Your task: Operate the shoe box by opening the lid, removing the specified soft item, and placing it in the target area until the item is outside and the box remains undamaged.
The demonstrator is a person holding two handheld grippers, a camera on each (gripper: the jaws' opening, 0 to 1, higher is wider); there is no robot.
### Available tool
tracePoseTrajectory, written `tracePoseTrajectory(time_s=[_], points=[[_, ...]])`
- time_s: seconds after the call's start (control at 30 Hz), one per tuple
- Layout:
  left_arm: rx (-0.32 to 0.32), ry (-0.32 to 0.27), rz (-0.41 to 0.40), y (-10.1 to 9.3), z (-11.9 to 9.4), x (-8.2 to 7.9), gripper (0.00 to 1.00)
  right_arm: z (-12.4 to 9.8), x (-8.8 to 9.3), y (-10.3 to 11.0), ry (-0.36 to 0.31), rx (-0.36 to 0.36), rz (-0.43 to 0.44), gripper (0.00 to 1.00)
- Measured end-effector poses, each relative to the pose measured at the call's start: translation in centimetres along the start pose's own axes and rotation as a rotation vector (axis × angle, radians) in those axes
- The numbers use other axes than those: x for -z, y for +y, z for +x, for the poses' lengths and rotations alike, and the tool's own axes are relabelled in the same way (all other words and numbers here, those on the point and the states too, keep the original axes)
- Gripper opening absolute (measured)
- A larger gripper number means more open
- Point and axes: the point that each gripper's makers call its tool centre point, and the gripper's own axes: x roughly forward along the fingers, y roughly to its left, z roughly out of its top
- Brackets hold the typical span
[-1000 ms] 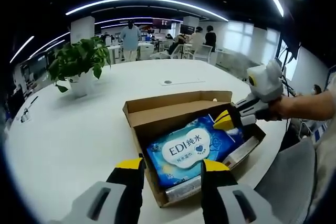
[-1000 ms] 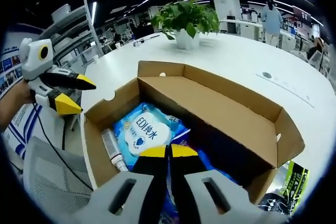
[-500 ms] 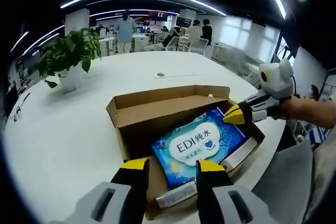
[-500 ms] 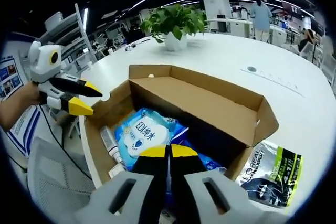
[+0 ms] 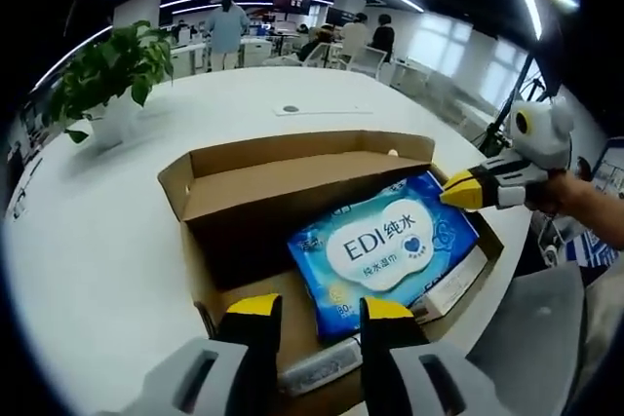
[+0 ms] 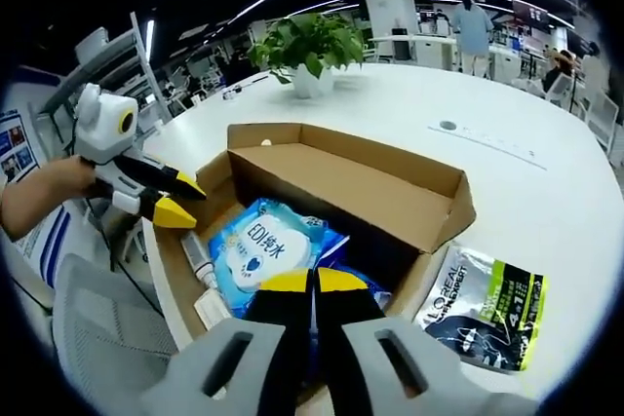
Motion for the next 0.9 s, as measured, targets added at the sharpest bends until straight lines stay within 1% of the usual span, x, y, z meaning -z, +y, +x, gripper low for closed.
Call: tracePoseTrajectory(time_s=[0.17, 0.2, 0.33, 0.4, 0.5, 0.6, 0.67, 0.77, 0.8, 0.83, 0.9], points=[[0.016, 0.032, -0.014, -0.1, 1.2, 0.4, 0.30, -0.5, 0.1, -0.4, 0.005, 0.008, 0.000, 0.00], [0.022, 0.040, -0.017, -0.4, 1.4, 0.5, 0.30, -0.6, 0.2, -0.5, 0.007, 0.009, -0.002, 0.00], [0.051, 0.065, -0.053, -1.0, 2.5, 0.8, 0.29, -1.0, 0.4, -0.7, 0.013, 0.011, 0.000, 0.00], [0.063, 0.083, -0.074, -0.8, 3.4, 1.2, 0.27, -1.2, 0.5, -0.8, 0.018, 0.013, -0.001, 0.00], [0.071, 0.096, -0.082, -0.8, 4.1, 1.3, 0.27, -1.4, 0.6, -1.0, 0.022, 0.015, -0.003, 0.00], [0.103, 0.111, -0.109, -1.3, 4.8, 1.6, 0.26, -1.8, 0.8, -1.3, 0.027, 0.017, -0.001, 0.00], [0.119, 0.114, -0.127, -1.5, 4.9, 1.6, 0.24, -1.9, 0.9, -1.3, 0.027, 0.013, 0.004, 0.00], [0.184, 0.096, -0.196, -2.5, 5.1, 1.3, 0.20, -2.1, 1.0, -1.2, 0.032, 0.011, 0.009, 0.00], [0.174, 0.095, -0.202, -2.3, 5.2, 1.3, 0.20, -2.1, 1.1, -1.2, 0.032, 0.010, 0.011, 0.00], [0.168, 0.096, -0.191, -2.3, 5.3, 1.4, 0.19, -2.2, 1.1, -1.1, 0.032, 0.003, 0.024, 0.00], [0.169, 0.098, -0.194, -2.3, 5.4, 1.4, 0.18, -2.2, 1.0, -1.0, 0.027, -0.016, 0.066, 0.00]])
